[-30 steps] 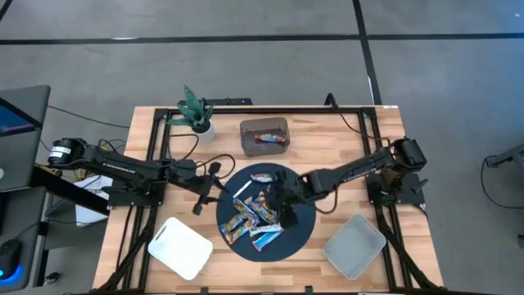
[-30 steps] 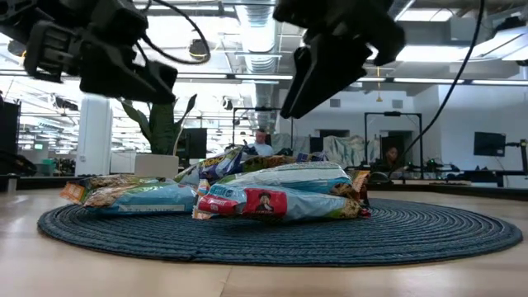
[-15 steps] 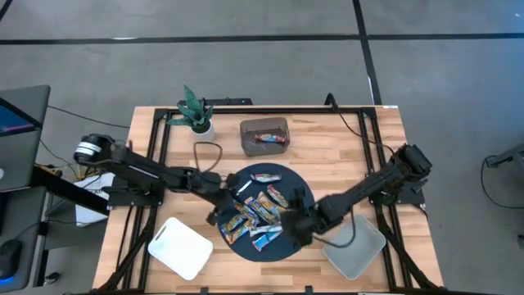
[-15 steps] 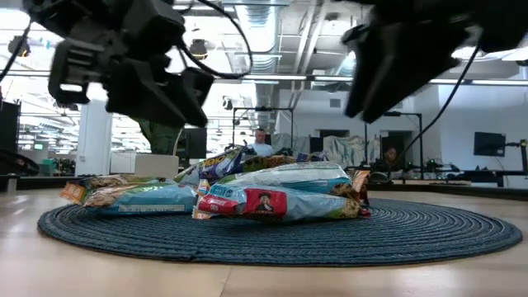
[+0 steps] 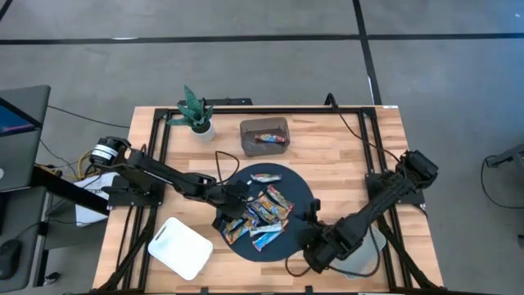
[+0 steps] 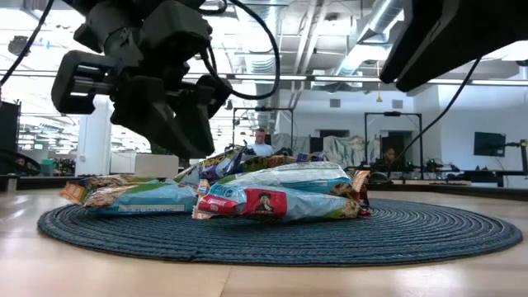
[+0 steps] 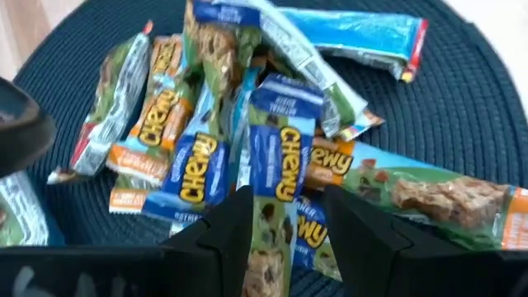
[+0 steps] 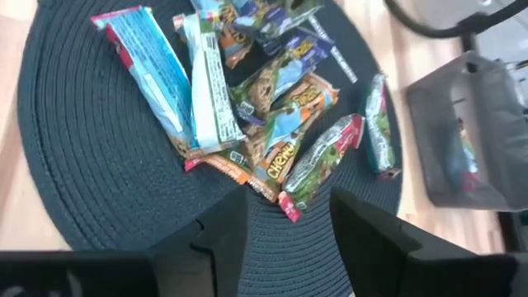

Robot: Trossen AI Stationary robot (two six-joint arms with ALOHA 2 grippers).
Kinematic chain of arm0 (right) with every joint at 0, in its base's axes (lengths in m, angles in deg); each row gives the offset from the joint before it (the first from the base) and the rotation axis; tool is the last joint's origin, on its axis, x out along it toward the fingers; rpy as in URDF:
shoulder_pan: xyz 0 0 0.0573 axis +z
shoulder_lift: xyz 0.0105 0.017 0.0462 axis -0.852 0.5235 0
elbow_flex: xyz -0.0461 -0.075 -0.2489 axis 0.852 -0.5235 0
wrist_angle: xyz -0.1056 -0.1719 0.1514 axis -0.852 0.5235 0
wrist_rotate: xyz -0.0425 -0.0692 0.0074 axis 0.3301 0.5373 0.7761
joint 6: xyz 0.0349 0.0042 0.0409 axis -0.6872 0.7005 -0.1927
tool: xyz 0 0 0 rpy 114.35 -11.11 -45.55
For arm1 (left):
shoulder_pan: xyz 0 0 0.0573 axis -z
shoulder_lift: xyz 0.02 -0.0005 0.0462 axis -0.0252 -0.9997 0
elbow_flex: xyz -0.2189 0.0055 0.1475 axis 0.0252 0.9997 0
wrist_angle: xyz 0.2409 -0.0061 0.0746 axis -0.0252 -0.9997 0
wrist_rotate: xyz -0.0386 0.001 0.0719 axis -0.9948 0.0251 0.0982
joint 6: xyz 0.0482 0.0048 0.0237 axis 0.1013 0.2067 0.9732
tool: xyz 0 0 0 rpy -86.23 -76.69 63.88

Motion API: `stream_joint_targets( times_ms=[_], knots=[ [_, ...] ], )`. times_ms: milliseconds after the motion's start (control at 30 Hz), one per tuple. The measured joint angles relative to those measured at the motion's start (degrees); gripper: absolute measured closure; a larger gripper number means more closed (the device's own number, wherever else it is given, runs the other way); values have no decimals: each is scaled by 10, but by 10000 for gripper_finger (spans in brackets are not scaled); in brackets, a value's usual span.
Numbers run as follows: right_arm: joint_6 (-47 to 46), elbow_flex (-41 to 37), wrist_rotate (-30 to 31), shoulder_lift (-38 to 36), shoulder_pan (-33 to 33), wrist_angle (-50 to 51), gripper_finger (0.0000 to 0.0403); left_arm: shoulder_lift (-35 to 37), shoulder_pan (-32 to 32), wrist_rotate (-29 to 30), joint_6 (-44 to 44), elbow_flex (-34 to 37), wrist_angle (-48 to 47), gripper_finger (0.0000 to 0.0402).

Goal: Pick and place Granola Bars by type
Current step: Put the blue granola bar into the white bin

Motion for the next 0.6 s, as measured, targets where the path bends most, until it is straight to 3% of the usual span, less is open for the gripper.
stream_joint_targets(
  times_ms=[333,600],
  knots=[
    [-20,0,69,0,31,-1,248,-10,1,29,-4,0,-17,256],
    [-24,0,73,0,33,-2,255,-19,0,11,-5,1,-18,256]
  ],
)
